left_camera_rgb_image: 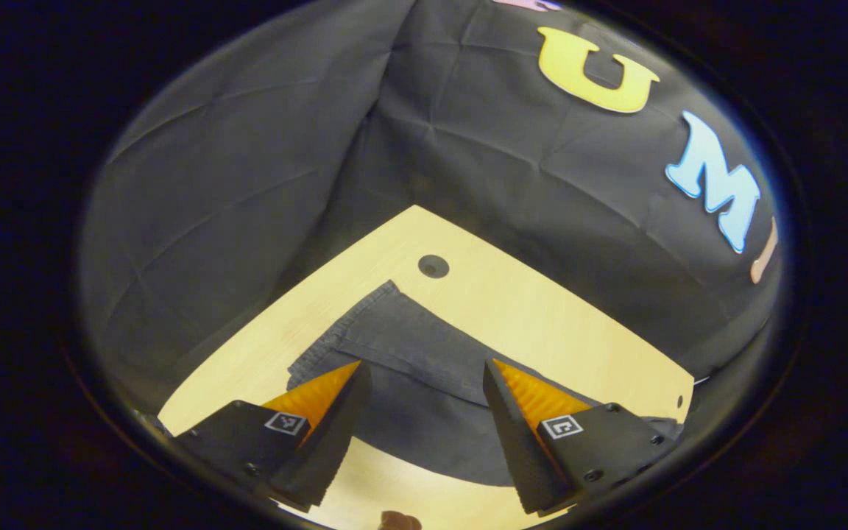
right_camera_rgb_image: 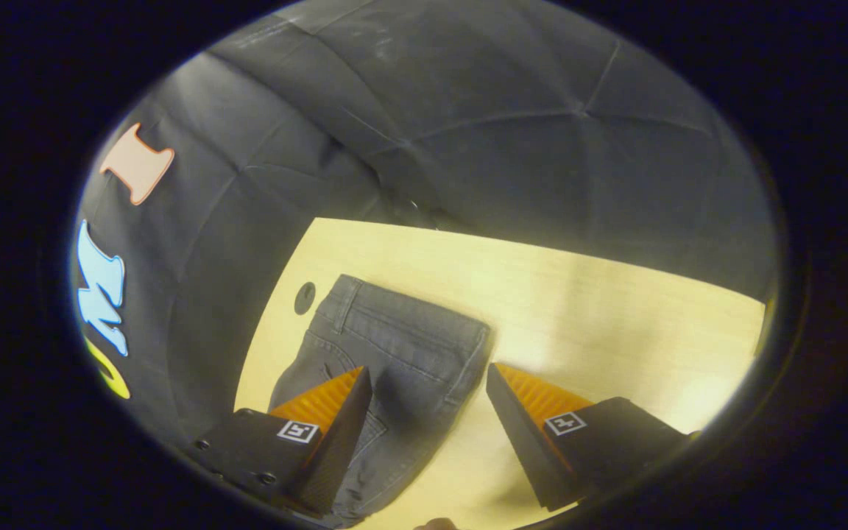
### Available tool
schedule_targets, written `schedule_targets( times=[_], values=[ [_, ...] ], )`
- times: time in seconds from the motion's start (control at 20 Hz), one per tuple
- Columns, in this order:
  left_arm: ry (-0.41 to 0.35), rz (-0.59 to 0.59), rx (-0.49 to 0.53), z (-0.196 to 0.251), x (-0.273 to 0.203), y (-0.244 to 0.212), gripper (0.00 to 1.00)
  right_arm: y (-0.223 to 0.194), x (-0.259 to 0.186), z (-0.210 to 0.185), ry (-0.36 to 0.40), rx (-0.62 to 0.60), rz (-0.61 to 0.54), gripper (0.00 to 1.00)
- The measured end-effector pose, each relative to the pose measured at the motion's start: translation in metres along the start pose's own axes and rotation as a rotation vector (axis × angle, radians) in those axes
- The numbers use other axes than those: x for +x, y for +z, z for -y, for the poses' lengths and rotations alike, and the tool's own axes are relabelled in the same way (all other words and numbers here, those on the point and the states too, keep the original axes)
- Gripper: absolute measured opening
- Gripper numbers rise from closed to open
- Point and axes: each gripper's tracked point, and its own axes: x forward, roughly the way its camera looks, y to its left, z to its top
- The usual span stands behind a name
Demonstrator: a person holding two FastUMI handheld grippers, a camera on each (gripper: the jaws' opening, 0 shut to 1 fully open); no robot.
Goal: Grasp the waist and the cuffs of the jeans and fold them to make the two legs overlap; first hold the waist and fold one-third of the jeans toward the cuffs, then hold the cuffs and fold the remaining one-third in the same direction to finish folding.
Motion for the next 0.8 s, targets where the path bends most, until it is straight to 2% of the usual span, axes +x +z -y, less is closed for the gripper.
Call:
schedule_targets(
  times=[0.1, 0.2, 0.25, 0.4, 0.45, 0.5, 0.55, 0.7, 0.8],
  values=[
    [-0.013, 0.018, 0.007, 0.003, -0.009, -0.002, 1.0, 0.003, 0.0, 0.001, -0.018, 0.016, 0.016, 0.94],
    [-0.014, 0.036, 0.021, 0.005, -0.016, -0.004, 1.0, 0.003, 0.005, 0.004, -0.061, 0.011, 0.021, 0.88],
    [-0.013, 0.046, 0.032, 0.007, -0.02, -0.005, 1.0, 0.005, 0.009, 0.003, -0.058, 0.008, 0.023, 0.7],
    [-0.029, 0.065, 0.057, 0.015, -0.024, -0.013, 1.0, 0.004, 0.014, 0.002, -0.04, -0.006, -0.002, 0.53],
    [-0.036, 0.064, 0.063, 0.015, -0.026, -0.018, 1.0, 0.003, 0.015, 0.001, -0.023, -0.008, -0.018, 0.4],
    [-0.04, 0.067, 0.067, 0.017, -0.028, -0.021, 1.0, 0.004, 0.014, 0.002, -0.011, -0.008, -0.021, 0.38],
    [-0.048, 0.066, 0.071, 0.018, -0.029, -0.024, 1.0, 0.005, 0.013, 0.001, -0.005, -0.009, -0.026, 0.29],
    [-0.053, 0.074, 0.075, 0.024, -0.035, -0.026, 1.0, 0.013, 0.001, -0.009, 0.05, -0.033, 0.01, 0.19],
    [-0.05, 0.08, 0.082, 0.023, -0.038, -0.025, 1.0, 0.018, -0.016, -0.025, 0.099, -0.058, 0.055, 0.19]
  ],
)
